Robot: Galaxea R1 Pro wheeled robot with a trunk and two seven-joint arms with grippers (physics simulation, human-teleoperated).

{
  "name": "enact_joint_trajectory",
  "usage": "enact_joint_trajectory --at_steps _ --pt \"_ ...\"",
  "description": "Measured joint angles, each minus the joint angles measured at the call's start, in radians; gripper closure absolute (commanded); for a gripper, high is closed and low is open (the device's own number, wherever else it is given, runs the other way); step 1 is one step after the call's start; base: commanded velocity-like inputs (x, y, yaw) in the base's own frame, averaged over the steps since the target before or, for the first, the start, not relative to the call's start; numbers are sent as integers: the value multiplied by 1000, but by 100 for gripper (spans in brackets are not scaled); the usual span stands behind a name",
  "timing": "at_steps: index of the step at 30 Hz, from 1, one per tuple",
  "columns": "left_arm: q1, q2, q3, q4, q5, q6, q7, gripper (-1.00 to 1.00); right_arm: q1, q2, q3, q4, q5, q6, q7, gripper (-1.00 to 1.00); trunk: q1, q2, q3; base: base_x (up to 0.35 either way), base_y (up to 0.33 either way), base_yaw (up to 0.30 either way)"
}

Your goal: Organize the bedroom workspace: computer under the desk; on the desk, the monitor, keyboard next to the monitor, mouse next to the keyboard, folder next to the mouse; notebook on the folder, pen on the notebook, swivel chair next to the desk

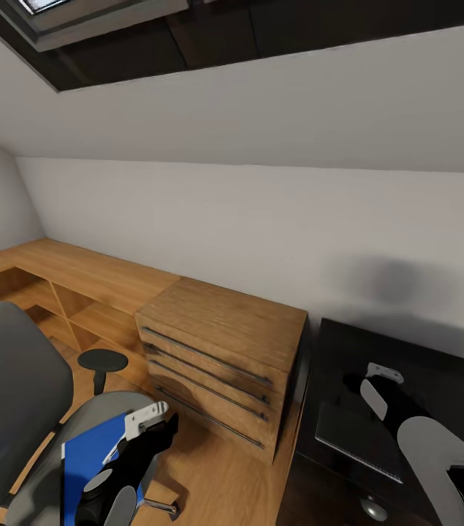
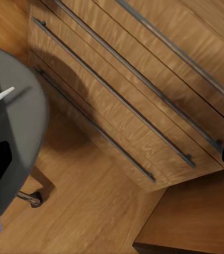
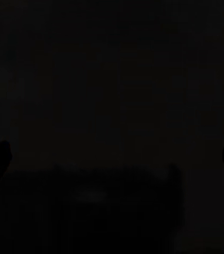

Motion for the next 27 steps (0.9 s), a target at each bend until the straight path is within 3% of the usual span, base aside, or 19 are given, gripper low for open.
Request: enact_joint_trajectory --at_steps 27 --pt "1 0 0 1 0 1 1 -100 -2 5 0 -5 2 12 -5 -100 96 -176 -78 0 0 0"
